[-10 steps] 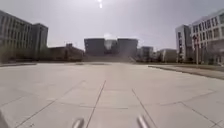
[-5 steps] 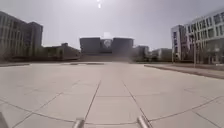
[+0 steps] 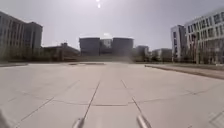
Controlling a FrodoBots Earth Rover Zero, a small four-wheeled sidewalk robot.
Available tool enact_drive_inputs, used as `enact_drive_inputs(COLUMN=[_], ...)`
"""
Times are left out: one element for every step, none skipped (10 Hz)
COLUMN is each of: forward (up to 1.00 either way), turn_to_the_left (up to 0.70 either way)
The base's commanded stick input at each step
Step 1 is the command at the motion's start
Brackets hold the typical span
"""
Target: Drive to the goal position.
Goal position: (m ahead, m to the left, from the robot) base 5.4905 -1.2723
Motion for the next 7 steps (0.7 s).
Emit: enact_drive_inputs(forward=[0.70, 0.70, 0.70, 0.70, 0.70, 0.70, 0.70], turn_to_the_left=[0.00, 0.00, 0.00, 0.00, 0.00, 0.00, 0.00])
